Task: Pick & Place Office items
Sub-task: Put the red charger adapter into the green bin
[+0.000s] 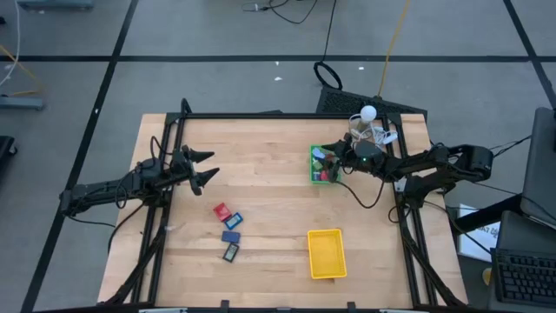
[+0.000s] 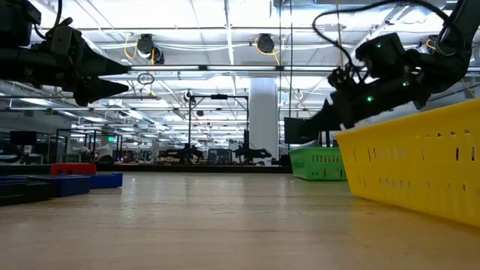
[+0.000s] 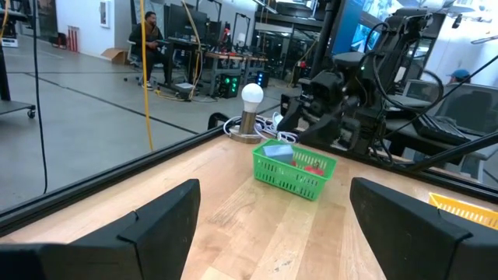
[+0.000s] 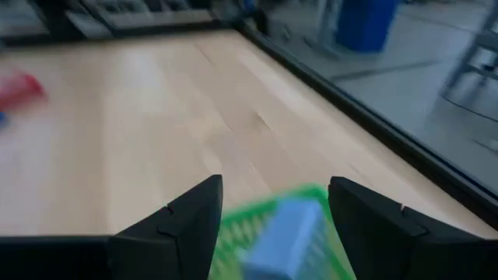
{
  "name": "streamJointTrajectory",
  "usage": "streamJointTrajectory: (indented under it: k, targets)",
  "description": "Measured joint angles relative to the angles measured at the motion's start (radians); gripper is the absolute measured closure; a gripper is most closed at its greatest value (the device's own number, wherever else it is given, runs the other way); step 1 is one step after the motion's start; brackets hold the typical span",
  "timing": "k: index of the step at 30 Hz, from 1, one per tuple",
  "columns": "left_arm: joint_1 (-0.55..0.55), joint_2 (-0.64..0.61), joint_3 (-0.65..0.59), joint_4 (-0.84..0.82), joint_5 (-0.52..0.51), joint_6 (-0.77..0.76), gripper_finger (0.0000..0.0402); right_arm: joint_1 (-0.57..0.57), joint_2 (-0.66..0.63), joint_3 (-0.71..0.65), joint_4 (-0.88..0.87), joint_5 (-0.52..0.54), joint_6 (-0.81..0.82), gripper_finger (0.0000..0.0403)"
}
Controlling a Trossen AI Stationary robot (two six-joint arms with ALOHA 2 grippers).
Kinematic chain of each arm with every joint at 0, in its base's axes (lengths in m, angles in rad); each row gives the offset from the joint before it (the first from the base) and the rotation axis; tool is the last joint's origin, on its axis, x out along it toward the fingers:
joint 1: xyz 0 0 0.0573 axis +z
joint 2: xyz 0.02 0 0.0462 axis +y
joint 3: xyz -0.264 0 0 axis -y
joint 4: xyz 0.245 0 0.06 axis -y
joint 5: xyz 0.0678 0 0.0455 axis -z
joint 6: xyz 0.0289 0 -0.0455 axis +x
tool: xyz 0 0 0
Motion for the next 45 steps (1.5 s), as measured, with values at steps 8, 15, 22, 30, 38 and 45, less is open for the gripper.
streamJointTrajectory:
  k: [8, 15, 22, 30, 38, 45]
  targets:
    - [0.0, 0.0, 0.0, 0.0, 0.0, 0.0, 0.0066, 0.0, 0.0, 0.0, 0.182, -0.318, 0.18, 0.0189]
    - [0.0, 0.0, 0.0, 0.0, 0.0, 0.0, 0.0066, -0.002, 0.0, 0.0, 0.267, -0.563, 0.305, 0.0192]
    - [0.0, 0.0, 0.0, 0.0, 0.0, 0.0, 0.0066, -0.002, -0.001, 0.0, 0.342, -0.667, 0.352, 0.0193]
    - [0.0, 0.0, -0.001, 0.053, 0.0, -0.005, 0.0066, -0.002, -0.001, 0.0, 0.335, -0.664, 0.32, 0.0193]
    - [0.0, 0.0, -0.001, 0.091, 0.003, -0.206, 0.0066, -0.002, -0.001, 0.0, 0.335, -0.664, 0.326, 0.0193]
    - [-0.001, 0.016, -0.001, 0.064, 0.143, -0.398, 0.0066, -0.002, -0.001, 0.0, 0.335, -0.663, 0.326, 0.0193]
